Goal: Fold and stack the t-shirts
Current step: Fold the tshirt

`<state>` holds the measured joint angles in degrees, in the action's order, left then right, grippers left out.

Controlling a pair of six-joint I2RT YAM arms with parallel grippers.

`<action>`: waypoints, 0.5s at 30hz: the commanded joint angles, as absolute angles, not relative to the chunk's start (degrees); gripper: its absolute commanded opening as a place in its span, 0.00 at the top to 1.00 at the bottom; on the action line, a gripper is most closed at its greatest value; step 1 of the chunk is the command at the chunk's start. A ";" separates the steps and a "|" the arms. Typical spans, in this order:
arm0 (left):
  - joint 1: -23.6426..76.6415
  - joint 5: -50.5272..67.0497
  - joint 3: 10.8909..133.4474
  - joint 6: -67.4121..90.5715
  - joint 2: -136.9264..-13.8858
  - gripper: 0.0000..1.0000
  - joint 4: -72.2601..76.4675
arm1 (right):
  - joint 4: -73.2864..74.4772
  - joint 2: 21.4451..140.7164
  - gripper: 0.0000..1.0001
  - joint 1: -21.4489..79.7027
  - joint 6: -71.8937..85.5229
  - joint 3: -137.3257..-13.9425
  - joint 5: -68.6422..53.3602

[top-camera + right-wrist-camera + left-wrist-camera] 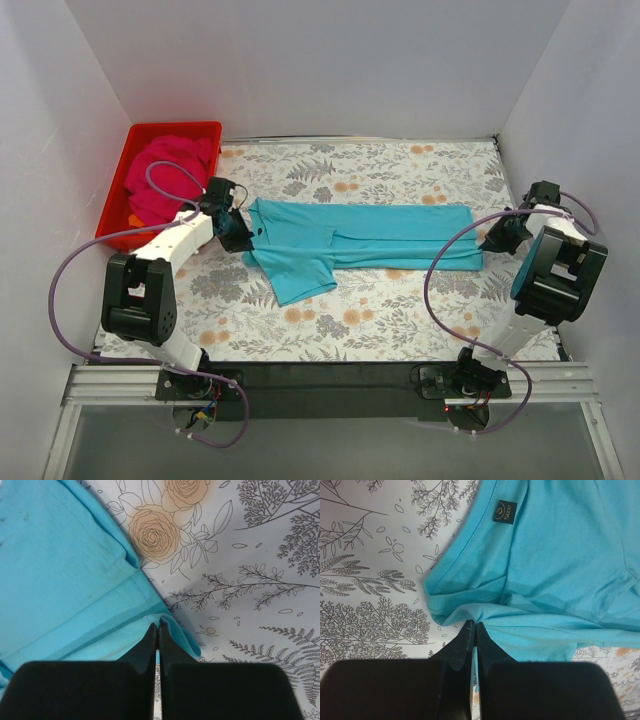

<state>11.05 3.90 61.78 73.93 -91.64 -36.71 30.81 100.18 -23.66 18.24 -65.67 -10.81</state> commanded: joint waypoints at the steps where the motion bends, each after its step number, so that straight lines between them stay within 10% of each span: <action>1: 10.28 2.90 60.91 74.18 -91.84 1.00 -35.07 | 28.57 100.98 0.99 -23.20 18.63 -68.20 -11.60; 11: 10.28 3.08 59.41 74.97 -92.90 1.00 -31.99 | 25.84 102.74 0.92 -23.12 19.07 -66.27 -9.49; 15: 10.28 3.43 59.85 74.01 -92.29 0.80 -31.12 | 25.49 102.05 0.77 -23.03 18.90 -66.36 -9.76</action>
